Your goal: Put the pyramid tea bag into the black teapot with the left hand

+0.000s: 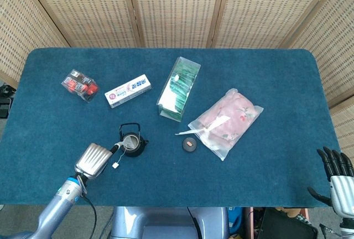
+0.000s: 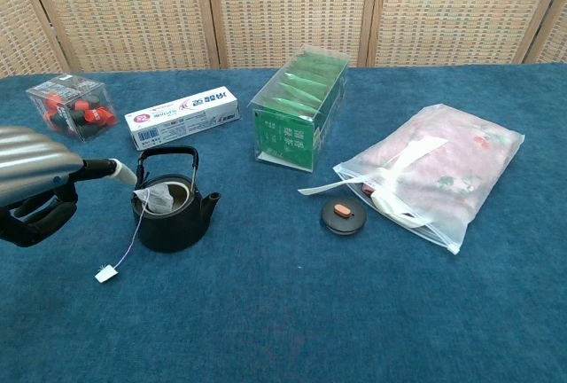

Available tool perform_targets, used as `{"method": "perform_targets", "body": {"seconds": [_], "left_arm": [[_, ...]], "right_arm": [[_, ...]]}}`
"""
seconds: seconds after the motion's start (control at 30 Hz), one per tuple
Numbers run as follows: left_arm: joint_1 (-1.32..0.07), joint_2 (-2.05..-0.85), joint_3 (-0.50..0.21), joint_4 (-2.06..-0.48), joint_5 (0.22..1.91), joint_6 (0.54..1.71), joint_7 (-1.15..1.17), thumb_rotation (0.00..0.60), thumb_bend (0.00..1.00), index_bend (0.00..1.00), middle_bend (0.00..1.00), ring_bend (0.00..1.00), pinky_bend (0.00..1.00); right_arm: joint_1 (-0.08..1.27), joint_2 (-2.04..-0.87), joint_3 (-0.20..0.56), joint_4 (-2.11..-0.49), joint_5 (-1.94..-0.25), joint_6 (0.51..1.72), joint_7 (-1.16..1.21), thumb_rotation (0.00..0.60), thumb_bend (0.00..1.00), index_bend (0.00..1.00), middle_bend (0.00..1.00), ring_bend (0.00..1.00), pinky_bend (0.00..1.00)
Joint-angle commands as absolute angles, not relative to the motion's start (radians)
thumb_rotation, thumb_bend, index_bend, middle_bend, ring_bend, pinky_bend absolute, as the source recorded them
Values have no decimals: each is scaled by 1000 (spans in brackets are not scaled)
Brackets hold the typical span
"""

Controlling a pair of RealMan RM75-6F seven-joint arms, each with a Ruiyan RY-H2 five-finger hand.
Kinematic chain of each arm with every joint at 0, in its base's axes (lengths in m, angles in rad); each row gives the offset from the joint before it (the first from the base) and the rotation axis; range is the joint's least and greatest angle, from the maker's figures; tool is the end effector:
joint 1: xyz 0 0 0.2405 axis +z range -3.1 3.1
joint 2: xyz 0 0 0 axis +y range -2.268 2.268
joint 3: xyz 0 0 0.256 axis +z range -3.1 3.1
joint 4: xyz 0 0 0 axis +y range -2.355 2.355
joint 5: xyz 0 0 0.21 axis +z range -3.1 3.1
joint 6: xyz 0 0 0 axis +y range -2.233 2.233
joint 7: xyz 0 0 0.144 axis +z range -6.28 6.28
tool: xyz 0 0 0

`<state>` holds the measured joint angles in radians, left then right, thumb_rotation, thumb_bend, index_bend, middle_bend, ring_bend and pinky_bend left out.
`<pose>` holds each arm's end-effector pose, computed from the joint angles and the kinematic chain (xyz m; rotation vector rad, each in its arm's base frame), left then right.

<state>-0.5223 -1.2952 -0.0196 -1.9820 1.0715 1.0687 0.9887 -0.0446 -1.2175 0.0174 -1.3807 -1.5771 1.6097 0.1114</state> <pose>-0.1741 0.2344 0.0274 -2.0514 -0.6653 -0.4931 -0.3504 -0.1319 0.1560 1.3364 -0.8671 0.8899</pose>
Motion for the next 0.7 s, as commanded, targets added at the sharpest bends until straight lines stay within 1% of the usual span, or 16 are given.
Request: {"method": "perform_targets", "body": {"seconds": [0.03,0.7], "left_arm": [[-553,-1321,-24,-1966,1024,1055,1011,600,697,136,782,672,631],[-639,-1404,-9,-1897,878,1058,1039,600,698,136,782,672,631]], "right_arm": [[-45,-1217,18,-1380,-1577,1609,111,600,71,92,138,0,84],[-48,-1216,17,-1388,-1572,1607,102,600,71,92,138,0,84]]}}
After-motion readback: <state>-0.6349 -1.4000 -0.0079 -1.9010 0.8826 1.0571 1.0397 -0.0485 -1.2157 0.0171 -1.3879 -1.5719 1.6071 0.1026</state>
